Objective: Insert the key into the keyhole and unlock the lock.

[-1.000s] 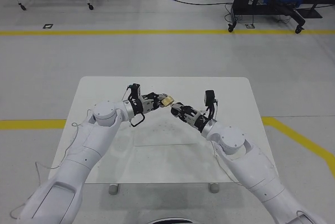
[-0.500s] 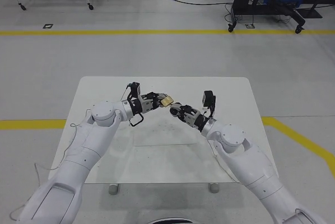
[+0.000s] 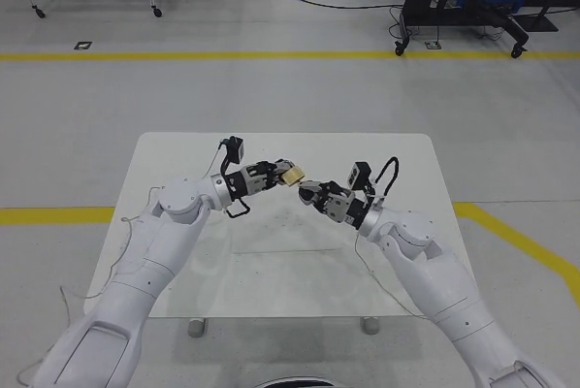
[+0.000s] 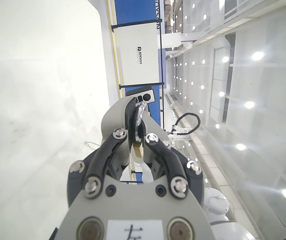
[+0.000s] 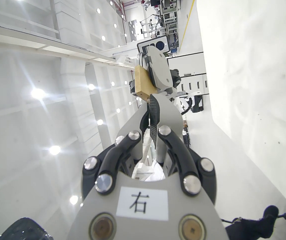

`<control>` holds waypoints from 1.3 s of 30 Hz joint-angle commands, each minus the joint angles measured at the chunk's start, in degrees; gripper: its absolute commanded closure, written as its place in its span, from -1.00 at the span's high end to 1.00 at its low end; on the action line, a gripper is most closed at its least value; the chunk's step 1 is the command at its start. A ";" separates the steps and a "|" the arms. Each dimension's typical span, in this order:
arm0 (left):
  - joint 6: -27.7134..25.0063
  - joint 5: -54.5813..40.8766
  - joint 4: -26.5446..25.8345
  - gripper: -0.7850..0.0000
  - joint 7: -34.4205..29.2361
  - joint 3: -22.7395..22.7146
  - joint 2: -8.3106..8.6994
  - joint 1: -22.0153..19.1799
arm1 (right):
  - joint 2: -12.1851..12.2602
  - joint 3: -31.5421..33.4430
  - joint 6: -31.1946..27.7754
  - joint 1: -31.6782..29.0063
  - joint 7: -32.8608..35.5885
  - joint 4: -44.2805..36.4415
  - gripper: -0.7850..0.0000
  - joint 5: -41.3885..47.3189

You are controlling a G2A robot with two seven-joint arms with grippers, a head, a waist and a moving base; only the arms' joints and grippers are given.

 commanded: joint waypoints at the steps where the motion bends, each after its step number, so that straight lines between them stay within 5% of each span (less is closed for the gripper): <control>1: -1.63 0.56 -0.63 -1.00 -0.30 -0.26 0.10 0.37 | -0.02 0.43 0.70 0.13 1.31 0.35 -1.00 1.73; 16: -13.12 5.16 -4.43 -1.00 1.32 -1.84 0.55 2.93 | -0.19 2.53 6.14 1.33 13.49 4.31 -1.00 13.79; 24: -14.81 6.68 -5.19 -1.00 1.87 -2.11 0.65 3.60 | -0.05 3.31 7.26 1.67 16.27 5.30 -1.00 14.92; 27: -15.19 7.27 -5.44 -1.00 2.41 -2.21 0.66 3.79 | 0.14 4.12 6.65 1.55 16.96 5.40 1.00 14.49; 34: -14.46 9.69 -6.69 -1.00 3.96 -2.54 0.88 4.93 | 1.47 10.43 -0.16 -0.41 15.39 3.97 1.00 9.47; 39: -6.17 21.00 -8.78 -1.00 3.05 -1.41 1.72 5.62 | 2.80 16.43 -6.53 -4.52 10.71 -0.34 1.00 1.55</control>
